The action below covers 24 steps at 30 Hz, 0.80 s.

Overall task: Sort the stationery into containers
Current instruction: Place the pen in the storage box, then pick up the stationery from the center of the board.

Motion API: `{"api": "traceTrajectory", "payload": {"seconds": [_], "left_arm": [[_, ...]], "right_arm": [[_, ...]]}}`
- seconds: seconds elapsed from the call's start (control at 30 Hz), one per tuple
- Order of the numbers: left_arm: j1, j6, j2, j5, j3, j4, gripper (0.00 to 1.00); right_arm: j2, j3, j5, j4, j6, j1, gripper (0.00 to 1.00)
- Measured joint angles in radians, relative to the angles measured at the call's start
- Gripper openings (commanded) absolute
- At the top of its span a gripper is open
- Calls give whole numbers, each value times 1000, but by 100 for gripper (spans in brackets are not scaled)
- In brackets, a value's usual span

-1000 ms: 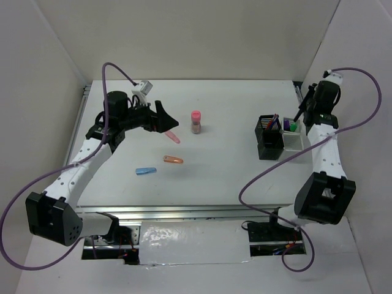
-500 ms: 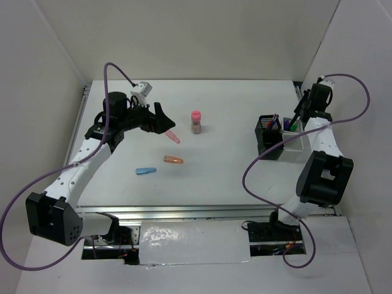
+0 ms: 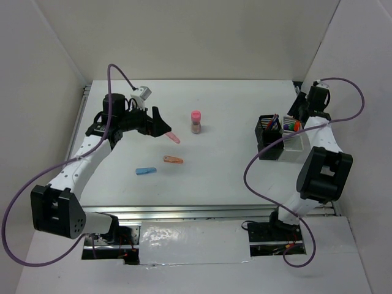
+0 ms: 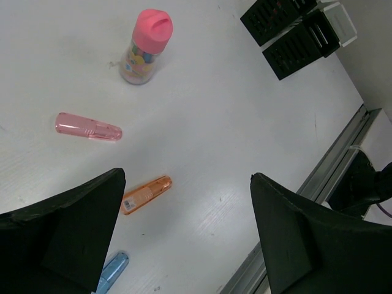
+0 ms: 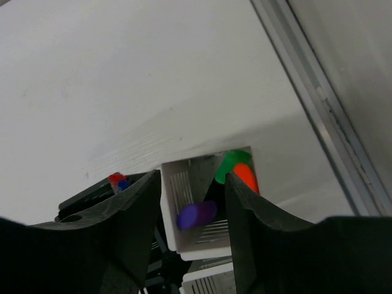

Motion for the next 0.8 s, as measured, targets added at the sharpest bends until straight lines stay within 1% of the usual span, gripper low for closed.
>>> {"api": "traceTrajectory", "payload": {"seconds": [0.17,0.2,0.27,0.3,0.37,0.4,0.43,0.5,0.57,0.6,0.67,0.7,0.8], "left_arm": [[23,24,28,65,-2,13,90],[23,27,30,74,-3,19,85],[23,48,39,85,-3,21,82],[23,74,48,88,-3,18,78],[23,148,84,90,18,-27,72],[23,190,109,85,37,-63,65],[24,239,138,74,60,-106,64],[27,346,193,45,108,-199,63],[40,491,249,4,155,-315,68],[45,527,260,-9,163,-347,69],[64,634,282,-43,168,-430,72],[78,691,291,-59,165,-476,75],[116,827,301,-91,134,-582,78]], "right_arm": [[-58,0,-106,-60,3,-2,51],[-84,0,-136,-71,-2,-1,51],[-144,0,-186,-84,-16,10,50],[-177,1,-212,-95,-27,18,49],[-232,9,-262,-122,-55,45,49],[-258,18,-293,-142,-73,68,49],[-277,25,-322,-158,-93,91,48],[-307,35,-371,-195,-134,143,48],[-330,36,-416,-241,-171,196,49],[-335,36,-433,-266,-188,214,49],[-360,25,-460,-306,-214,265,51],[-375,15,-472,-324,-225,282,51],[-422,-18,-496,-360,-252,311,52]]}}
